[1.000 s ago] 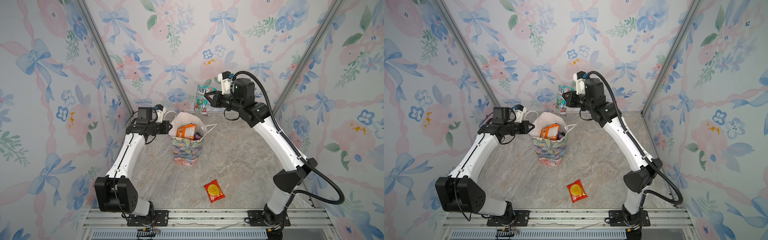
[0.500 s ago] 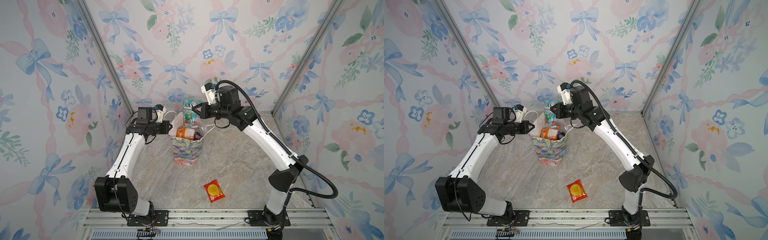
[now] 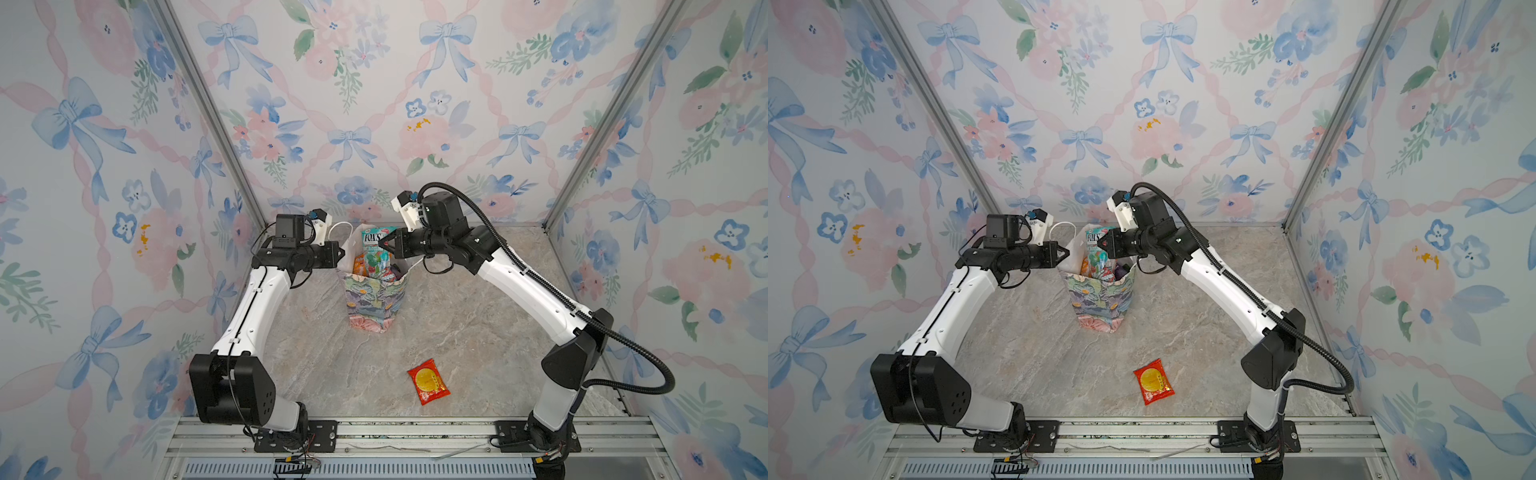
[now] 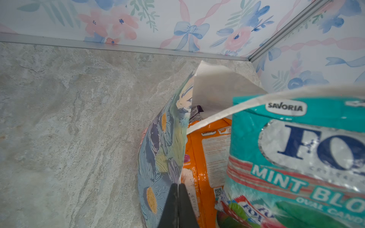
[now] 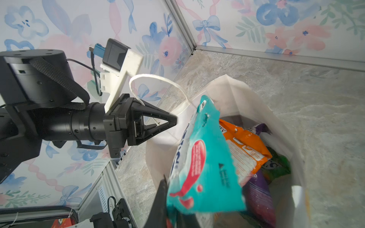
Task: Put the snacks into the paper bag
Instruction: 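Lower the teal packet into the bag and open the right gripper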
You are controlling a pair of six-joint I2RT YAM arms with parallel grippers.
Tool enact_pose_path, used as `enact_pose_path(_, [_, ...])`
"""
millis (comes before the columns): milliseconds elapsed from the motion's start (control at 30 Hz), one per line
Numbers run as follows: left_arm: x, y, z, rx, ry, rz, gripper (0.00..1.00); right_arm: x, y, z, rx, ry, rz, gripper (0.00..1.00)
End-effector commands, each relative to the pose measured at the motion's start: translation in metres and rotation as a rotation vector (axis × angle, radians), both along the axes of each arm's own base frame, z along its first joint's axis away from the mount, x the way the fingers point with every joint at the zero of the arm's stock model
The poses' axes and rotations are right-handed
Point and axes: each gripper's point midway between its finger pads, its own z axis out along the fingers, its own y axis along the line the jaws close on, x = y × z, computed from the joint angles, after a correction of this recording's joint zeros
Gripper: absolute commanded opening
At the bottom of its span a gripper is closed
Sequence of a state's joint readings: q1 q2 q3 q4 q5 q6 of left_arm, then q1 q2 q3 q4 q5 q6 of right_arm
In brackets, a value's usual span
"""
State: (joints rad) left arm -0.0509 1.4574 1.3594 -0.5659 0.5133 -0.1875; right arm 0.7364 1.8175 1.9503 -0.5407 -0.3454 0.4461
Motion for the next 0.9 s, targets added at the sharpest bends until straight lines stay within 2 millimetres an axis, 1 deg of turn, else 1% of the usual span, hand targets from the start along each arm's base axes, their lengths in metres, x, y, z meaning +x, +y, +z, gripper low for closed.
enact_pose_path(0, [-0.009,0.003,-0.012,0.015,0.042,0.000,0.00,-0.018,0.007,0.032,0.093,-0.038,0.040,0.00])
enact_pose_path(267, [-0.009,0.003,-0.011,0.014,0.039,-0.001,0.00,-0.017,0.019,0.015,0.117,0.012,0.035,0.00])
enact_pose_path(367, [-0.009,0.003,-0.010,0.012,0.039,-0.001,0.00,-0.012,0.019,0.010,0.107,0.013,0.024,0.00])
enact_pose_path(533, [-0.010,0.003,-0.010,0.015,0.036,0.000,0.00,-0.001,0.019,-0.005,0.093,0.036,0.006,0.00])
enact_pose_path(667, [-0.009,0.003,-0.010,0.016,0.037,0.000,0.00,0.010,0.013,-0.012,0.091,0.047,-0.020,0.00])
enact_pose_path(700, [-0.009,0.003,-0.011,0.016,0.038,0.000,0.00,0.013,0.011,-0.015,0.089,0.056,-0.030,0.02])
enact_pose_path(733, [-0.009,0.004,-0.012,0.016,0.040,0.000,0.00,0.017,0.006,-0.016,0.087,0.058,-0.046,0.08])
enact_pose_path(767, [-0.009,0.003,-0.011,0.016,0.039,0.000,0.00,0.019,0.001,-0.017,0.076,0.053,-0.065,0.17])
enact_pose_path(833, [-0.008,0.004,-0.013,0.017,0.042,0.001,0.00,0.023,-0.014,-0.016,0.041,0.022,-0.118,0.47])
enact_pose_path(867, [-0.008,0.003,-0.013,0.017,0.042,0.000,0.00,0.024,-0.021,-0.015,0.028,0.007,-0.138,0.58])
